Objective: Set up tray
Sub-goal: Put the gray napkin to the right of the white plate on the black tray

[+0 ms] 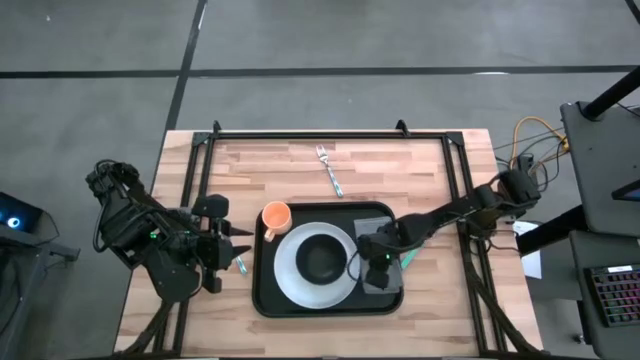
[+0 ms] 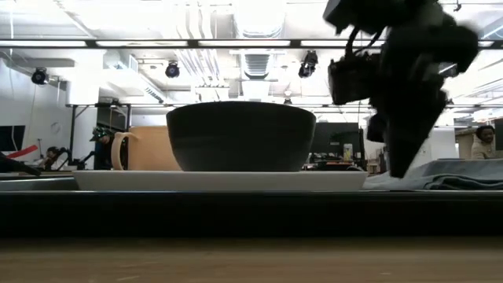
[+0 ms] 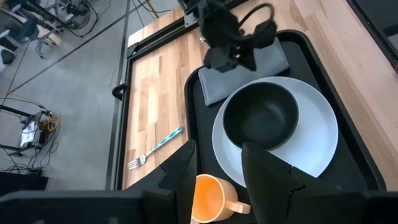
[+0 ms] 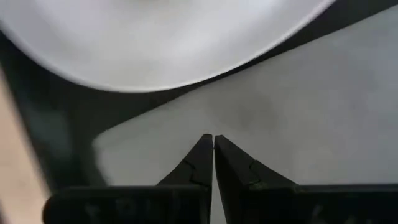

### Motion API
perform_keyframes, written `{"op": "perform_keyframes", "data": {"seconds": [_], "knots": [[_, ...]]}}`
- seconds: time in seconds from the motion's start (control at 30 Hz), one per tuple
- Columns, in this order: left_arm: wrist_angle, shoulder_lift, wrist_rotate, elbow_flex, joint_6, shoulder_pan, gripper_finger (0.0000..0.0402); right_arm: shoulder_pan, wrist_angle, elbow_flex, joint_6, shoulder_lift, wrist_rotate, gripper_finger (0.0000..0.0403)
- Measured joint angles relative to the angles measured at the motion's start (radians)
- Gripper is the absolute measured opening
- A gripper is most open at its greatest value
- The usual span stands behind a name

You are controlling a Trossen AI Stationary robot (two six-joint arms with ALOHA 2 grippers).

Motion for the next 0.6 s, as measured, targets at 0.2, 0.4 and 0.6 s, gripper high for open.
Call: {"op": "perform_keyframes", "data": {"seconds": [0.2, 0.4, 0.6], "knots": [[0.0, 0.0, 0.0, 0.0, 0.0, 0.0, 0.011, 0.078, 0.013, 0.012, 0.074, 0.001, -0.037, 0.0008], [0.0, 0.0, 0.0, 0.0, 0.0, 0.0, 0.011, 0.112, 0.047, 0.009, 0.117, 0.001, 0.001, 0.0009], [0.0, 0.0, 0.0, 0.0, 0.0, 0.0, 0.011, 0.11, 0.074, 0.006, 0.121, 0.001, 0.022, 0.0008]]}}
